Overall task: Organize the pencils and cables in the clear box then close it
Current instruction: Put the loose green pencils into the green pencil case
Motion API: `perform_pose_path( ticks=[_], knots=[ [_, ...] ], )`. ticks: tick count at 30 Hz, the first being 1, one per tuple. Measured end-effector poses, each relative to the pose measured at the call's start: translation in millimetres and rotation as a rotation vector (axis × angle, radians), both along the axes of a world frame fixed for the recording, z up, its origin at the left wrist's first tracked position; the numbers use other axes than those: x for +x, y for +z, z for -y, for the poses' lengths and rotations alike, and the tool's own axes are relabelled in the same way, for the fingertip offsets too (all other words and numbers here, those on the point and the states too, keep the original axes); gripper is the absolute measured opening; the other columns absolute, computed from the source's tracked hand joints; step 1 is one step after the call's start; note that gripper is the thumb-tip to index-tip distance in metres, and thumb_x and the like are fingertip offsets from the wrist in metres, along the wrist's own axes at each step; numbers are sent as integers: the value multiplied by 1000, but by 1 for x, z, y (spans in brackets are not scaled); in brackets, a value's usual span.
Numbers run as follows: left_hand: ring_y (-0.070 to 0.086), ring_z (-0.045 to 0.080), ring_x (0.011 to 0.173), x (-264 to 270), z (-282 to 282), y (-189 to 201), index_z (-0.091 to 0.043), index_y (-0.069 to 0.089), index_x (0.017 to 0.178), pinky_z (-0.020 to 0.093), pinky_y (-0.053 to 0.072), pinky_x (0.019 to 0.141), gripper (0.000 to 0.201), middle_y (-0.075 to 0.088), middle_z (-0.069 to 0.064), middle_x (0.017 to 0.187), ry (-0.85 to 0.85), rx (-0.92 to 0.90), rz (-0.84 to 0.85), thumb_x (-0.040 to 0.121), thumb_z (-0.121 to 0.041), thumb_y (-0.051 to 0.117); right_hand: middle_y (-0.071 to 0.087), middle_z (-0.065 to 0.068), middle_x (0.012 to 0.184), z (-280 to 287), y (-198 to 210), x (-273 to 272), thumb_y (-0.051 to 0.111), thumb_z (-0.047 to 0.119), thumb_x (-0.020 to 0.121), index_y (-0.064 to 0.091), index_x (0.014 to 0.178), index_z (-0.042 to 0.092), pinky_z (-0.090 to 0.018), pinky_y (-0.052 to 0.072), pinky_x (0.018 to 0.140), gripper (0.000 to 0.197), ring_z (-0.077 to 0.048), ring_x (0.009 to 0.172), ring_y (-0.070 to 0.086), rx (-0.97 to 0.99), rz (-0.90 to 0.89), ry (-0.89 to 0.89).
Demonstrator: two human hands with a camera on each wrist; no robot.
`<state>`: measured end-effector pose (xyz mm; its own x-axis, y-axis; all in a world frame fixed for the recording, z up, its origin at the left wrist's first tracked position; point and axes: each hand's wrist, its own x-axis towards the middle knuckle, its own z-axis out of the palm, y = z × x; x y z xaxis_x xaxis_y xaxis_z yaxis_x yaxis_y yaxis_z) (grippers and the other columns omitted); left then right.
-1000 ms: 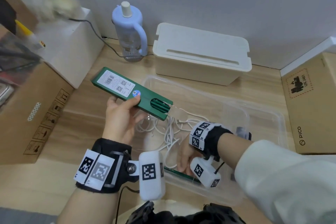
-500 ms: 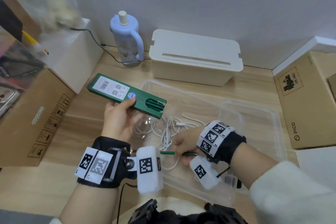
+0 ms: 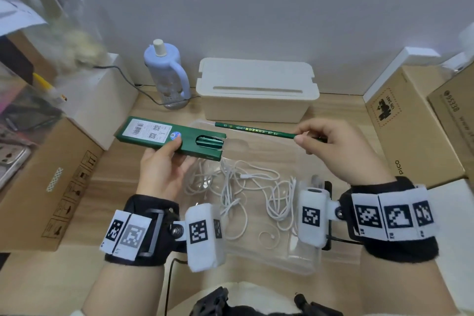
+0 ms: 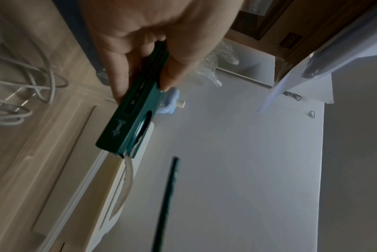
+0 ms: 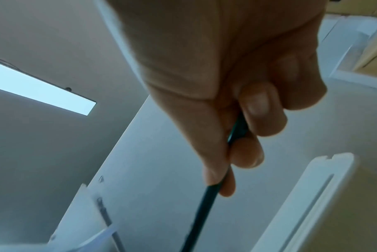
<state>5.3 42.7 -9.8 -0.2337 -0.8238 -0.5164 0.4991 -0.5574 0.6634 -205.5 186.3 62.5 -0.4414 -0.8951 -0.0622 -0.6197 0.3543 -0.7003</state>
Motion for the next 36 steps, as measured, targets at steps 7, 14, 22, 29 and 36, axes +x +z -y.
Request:
perform_pose_path(
  ticks=[7, 14, 22, 29, 36],
  knots=[
    [66, 27, 95, -16, -17, 16, -4, 41, 132, 39, 59, 71, 43, 63, 18, 110, -80, -42, -75, 90, 4, 49, 54, 7, 75, 17, -15, 37, 67, 24, 80, 72, 89, 25, -24, 38, 67, 10, -11, 76, 53, -67, -90, -10],
    [72, 20, 73, -21, -24, 19, -2, 47, 125, 32, 59, 62, 34, 68, 14, 95, -164, -72, -94, 91, 1, 48, 46, 12, 68, 27, -15, 61, 75, 26, 71, 68, 78, 26, -25, 37, 60, 10, -9, 68, 50, -185, -177, -41],
    [72, 23, 73, -11, -17, 20, 1, 47, 122, 33, 59, 61, 30, 73, 13, 80, -108, -58, -107, 91, 0, 49, 66, 12, 73, 17, -10, 57, 73, -1, 69, 60, 69, 34, -14, 51, 67, 37, -2, 66, 63, -346, 296, -30],
    [73, 23, 75, -13, -20, 26, -2, 52, 115, 28, 57, 55, 23, 74, 12, 86, -404, -99, -57, 94, -5, 45, 48, 12, 82, 26, -20, 61, 80, 18, 61, 58, 84, 39, -16, 35, 74, 38, -6, 84, 41, -247, 124, -19],
    [72, 26, 84, -12, -23, 24, -4, 45, 128, 35, 60, 65, 36, 67, 16, 109, -513, -141, -54, 92, -4, 44, 55, -3, 92, 27, -39, 60, 70, 8, 76, 50, 109, 30, -20, 53, 62, 44, -11, 71, 57, -21, 766, 71]
  ],
)
